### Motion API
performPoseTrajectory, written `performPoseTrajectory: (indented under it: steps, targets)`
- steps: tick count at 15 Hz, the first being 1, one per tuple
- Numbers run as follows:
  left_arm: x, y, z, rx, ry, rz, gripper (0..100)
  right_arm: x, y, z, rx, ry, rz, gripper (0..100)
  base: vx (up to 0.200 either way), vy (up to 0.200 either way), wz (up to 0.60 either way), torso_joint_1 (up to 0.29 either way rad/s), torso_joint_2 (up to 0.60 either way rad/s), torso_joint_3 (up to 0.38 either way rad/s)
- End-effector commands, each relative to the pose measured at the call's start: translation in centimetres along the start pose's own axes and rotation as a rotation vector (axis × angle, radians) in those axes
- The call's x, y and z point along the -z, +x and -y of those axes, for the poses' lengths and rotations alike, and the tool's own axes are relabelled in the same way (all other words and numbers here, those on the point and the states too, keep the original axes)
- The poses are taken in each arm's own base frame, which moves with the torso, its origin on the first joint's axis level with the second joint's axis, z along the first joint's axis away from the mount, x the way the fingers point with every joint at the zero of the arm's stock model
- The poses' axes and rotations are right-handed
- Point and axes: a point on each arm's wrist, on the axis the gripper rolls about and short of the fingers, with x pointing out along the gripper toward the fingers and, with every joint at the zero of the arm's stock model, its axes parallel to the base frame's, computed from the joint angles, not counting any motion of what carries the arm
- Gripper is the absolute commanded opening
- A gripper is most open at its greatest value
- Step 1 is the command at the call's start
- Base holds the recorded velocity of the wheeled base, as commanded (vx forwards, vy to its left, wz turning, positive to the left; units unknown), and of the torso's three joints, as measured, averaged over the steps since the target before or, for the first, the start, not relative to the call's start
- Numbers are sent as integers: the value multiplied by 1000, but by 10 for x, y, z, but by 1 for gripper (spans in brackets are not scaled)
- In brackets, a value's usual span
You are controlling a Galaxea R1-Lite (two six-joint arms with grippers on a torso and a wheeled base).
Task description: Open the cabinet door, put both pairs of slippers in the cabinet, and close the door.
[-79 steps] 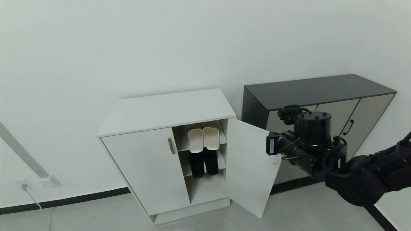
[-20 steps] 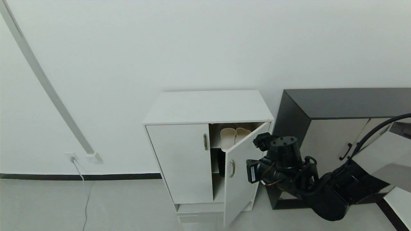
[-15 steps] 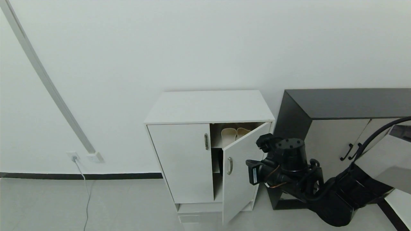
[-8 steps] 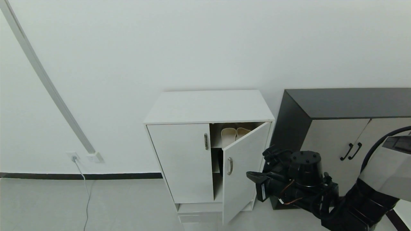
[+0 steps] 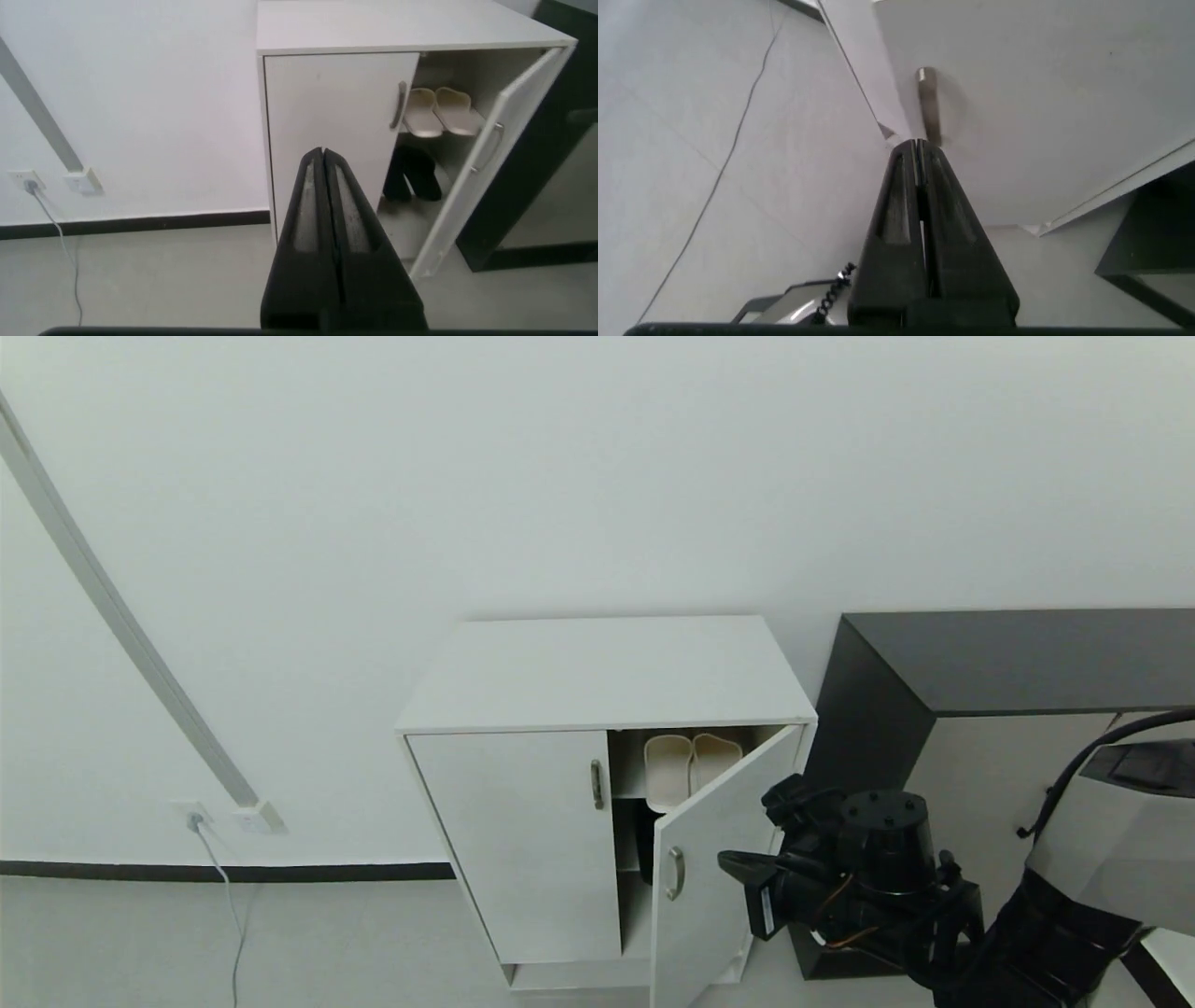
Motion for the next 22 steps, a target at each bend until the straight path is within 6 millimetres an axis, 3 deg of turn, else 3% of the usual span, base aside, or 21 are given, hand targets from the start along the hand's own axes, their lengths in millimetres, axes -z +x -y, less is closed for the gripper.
performPoseTrajectory:
  steps: [1, 14, 22]
  targets:
    - [0, 0, 0, 0, -1, 0, 0, 3, 1, 0, 0, 1, -11, 0, 200, 0, 0, 12, 2, 2]
    - [0, 0, 0, 0, 3, 0, 0, 9, 28, 8, 12, 5, -9, 0, 0, 0, 0, 0, 0, 0]
    - [0, 0, 0, 0, 2, -2, 0, 9, 52, 31, 61, 30, 20, 0, 0, 0, 0, 0, 0, 0]
